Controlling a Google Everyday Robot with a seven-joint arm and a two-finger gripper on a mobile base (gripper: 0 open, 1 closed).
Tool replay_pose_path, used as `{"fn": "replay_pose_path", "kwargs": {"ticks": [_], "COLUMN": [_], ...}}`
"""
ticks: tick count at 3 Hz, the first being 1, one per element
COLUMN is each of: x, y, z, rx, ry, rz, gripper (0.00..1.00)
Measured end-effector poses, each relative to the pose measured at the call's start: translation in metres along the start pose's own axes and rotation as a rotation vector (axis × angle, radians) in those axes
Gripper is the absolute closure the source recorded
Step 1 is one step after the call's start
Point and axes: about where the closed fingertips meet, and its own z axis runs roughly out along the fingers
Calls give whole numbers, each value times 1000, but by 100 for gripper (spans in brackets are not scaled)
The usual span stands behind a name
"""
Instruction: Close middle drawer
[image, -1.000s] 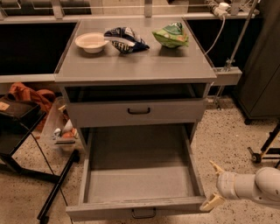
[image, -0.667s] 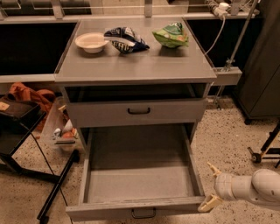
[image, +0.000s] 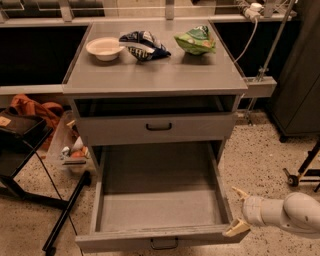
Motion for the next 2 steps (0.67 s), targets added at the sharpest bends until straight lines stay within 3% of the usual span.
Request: {"fn": "replay_pose_path", "kwargs": {"ticks": [2], "x": [-8], "y": [-22], "z": [12], "rx": [32], "ry": [-11], "rz": [-5], "gripper": [66]}}
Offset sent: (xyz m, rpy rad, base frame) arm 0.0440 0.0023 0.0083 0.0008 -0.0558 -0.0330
